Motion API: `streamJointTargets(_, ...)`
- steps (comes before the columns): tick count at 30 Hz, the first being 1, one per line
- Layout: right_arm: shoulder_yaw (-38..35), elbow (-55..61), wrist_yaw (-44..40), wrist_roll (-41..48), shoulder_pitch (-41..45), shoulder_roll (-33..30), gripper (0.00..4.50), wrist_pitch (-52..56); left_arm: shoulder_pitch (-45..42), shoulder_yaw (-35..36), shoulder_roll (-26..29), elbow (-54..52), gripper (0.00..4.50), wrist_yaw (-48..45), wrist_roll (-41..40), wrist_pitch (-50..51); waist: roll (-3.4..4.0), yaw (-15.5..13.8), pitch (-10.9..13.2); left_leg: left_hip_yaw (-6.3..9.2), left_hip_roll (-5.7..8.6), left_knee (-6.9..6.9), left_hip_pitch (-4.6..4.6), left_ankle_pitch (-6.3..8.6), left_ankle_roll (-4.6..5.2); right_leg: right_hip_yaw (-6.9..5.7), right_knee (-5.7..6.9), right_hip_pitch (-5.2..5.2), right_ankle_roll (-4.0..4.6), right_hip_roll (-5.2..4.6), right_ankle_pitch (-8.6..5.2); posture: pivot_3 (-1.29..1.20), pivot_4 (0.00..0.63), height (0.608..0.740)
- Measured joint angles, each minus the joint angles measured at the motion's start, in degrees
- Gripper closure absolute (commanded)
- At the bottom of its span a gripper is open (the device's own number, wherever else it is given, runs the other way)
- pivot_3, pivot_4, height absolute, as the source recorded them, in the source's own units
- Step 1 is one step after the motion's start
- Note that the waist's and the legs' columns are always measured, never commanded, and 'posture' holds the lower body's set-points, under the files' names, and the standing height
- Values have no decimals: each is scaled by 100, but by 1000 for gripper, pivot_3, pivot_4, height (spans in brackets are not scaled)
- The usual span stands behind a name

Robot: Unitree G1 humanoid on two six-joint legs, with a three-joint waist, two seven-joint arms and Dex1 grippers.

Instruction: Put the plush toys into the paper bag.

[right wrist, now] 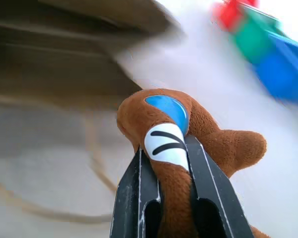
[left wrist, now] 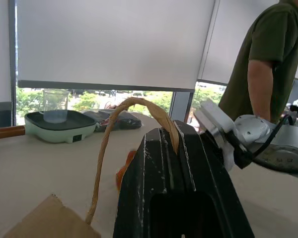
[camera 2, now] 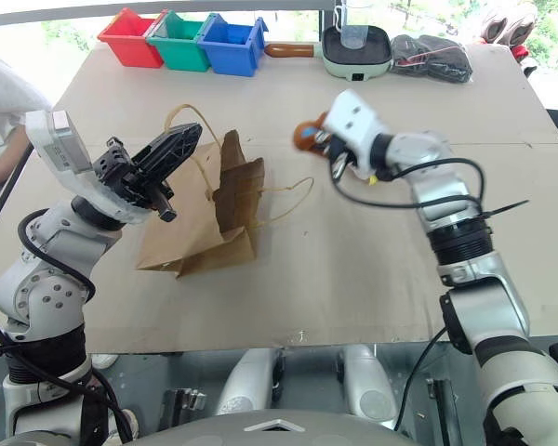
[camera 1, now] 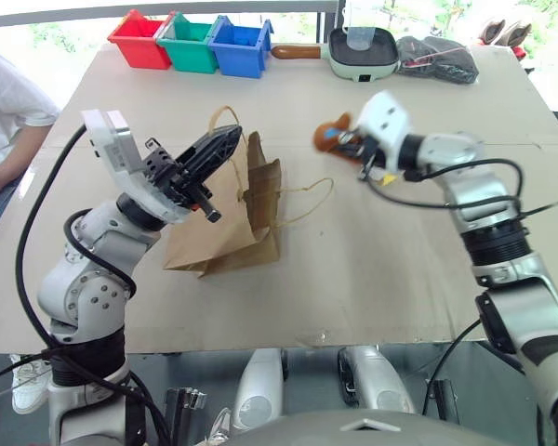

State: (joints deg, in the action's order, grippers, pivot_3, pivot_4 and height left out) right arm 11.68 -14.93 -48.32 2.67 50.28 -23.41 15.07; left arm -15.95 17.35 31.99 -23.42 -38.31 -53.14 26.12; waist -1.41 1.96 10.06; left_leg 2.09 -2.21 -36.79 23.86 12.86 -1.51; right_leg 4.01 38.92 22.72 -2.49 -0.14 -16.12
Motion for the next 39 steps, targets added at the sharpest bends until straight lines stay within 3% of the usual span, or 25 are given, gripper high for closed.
streamJointTargets(4, -487, 362, 284, 117, -134, -180, 4492, 423, -28, -16, -2, 60, 4500, -28, 0, 21, 0, 43, 0, -3, -4, 2, -3, 0, 0, 4, 0, 0, 0, 6, 0, 0, 150, 740)
streamJointTargets(8, -424, 897, 169, 286, -394, -60, 4492, 596, -171, -95, -8, 166, 4500, -86, -1, 68, 2, 55, 1, -2, -5, 3, -4, 0, 0, 5, 3, 1, 0, 9, 0, 0, 150, 740)
streamJointTargets(13, 540, 1371, -273, 309, -493, 470, 4492, 252, -371, -222, -75, 283, 4500, -156, 0, 97, 2, 47, 1, 0, -5, 1, -3, 0, 0, 1, 2, 1, -1, 8, 0, 0, 150, 740)
streamJointTargets(17, 1145, 822, -539, 171, -409, 1038, 4492, -359, -435, -256, -130, 296, 4500, -176, 1, 102, 1, 42, 1, -1, -4, -3, -2, 0, 0, 2, 2, 0, -1, 6, 0, 0, 150, 740)
streamJointTargets(21, 1485, -601, -703, -142, 245, 1659, 4492, -1369, -445, -423, -239, 293, 4500, -197, 15, 104, 1, 45, 1, 2, -4, -6, -4, -1, -1, 0, 7, 0, 0, 7, 1, 0, 150, 740)
streamJointTargets(24, 1502, -1757, -874, -243, 677, 2179, 3462, -2142, -344, -444, -265, 223, 4500, -171, 67, 91, 2, 47, 1, 4, -4, -3, -4, -1, -1, -3, 5, 0, 0, 6, 1, 0, 150, 740)
streamJointTargets(29, 1483, -3250, -1102, -370, 975, 2615, 814, -3171, 201, -350, -325, -9, 4500, 86, 299, -22, 2, 33, 2, 6, -4, 3, -2, -1, -2, -6, 1, 1, 1, 1, 1, 0, 150, 740)
streamJointTargets(31, 1465, -3277, -1223, -364, 896, 2607, 49, -3330, 333, -295, -399, -175, 4500, 127, 319, -114, 1, 21, 1, 6, -4, 2, -2, -1, -2, -6, -1, 0, 1, -3, 1, 0, 150, 740)
streamJointTargets(35, 1405, -2767, -1444, -318, 288, 2209, 49, -3258, 464, 60, -446, -398, 4500, 228, 144, -271, 1, -4, 1, 9, -2, -1, -3, -1, -2, -7, 5, -3, 1, -6, 1, 0, 150, 740)
streamJointTargets(39, 1041, -1253, -1383, -188, -482, 1416, 49, -2167, 572, 289, -475, -403, 4500, 202, -53, -327, 1, 0, 1, 10, -1, -4, -3, 0, -2, -7, 8, -3, 1, -4, 1, 0, 150, 740)
